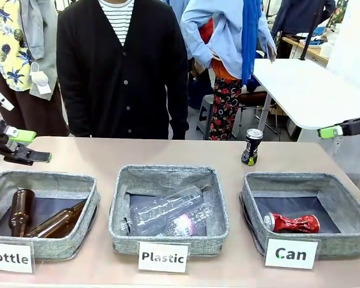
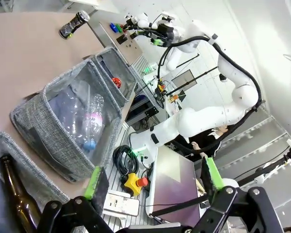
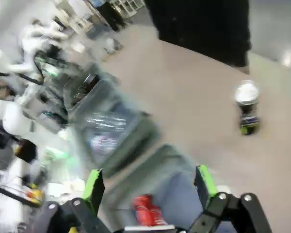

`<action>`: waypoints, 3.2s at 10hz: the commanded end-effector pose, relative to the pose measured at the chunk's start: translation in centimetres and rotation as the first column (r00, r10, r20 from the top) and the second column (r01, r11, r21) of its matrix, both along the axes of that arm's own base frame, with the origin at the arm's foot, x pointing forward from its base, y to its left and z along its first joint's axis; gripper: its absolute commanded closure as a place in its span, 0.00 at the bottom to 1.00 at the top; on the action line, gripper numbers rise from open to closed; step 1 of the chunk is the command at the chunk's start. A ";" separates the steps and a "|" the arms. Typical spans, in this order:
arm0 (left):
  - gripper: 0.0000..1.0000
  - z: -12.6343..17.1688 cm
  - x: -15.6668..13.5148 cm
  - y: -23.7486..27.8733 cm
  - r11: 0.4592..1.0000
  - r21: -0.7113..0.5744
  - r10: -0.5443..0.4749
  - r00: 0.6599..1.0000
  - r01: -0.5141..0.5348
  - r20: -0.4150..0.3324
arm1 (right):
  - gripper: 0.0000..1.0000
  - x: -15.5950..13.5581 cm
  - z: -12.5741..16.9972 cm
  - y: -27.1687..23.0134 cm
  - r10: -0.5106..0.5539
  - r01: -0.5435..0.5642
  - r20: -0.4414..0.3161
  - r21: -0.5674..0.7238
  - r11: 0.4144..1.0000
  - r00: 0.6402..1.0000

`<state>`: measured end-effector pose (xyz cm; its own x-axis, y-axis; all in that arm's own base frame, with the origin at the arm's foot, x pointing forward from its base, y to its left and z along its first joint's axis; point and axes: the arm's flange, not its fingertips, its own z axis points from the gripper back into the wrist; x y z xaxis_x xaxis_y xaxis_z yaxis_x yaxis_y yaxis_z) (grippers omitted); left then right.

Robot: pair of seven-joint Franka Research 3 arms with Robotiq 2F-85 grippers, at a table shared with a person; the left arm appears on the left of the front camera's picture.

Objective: Sort the can waste into the basket.
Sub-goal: Pick up the can waste from the table and place it in the right Fabric basket.

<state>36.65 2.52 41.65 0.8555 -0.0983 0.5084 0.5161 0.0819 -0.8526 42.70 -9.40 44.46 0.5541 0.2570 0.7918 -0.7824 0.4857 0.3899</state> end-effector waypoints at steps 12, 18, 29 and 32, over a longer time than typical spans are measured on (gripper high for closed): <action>0.00 0.1 -0.2 0.1 1.000 -0.002 -0.001 1.000 0.001 -0.007 | 0.00 10.6 -5.7 -3.0 0.179 -0.085 0.496 -0.206 0.975 0.850; 0.00 0.1 -0.2 0.1 1.000 -0.002 -0.001 1.000 0.001 -0.007 | 0.00 20.4 -14.5 1.6 0.145 -0.056 0.357 -0.249 0.967 0.923; 0.00 0.1 -0.2 0.1 1.000 -0.002 -0.001 1.000 0.001 -0.007 | 0.00 22.1 -19.8 6.7 0.245 -0.217 0.257 -0.133 0.967 0.935; 0.00 0.1 -0.2 0.1 1.000 -0.002 -0.001 1.000 0.001 -0.007 | 0.00 22.4 -19.6 7.8 0.167 -0.172 0.311 -0.012 0.985 0.936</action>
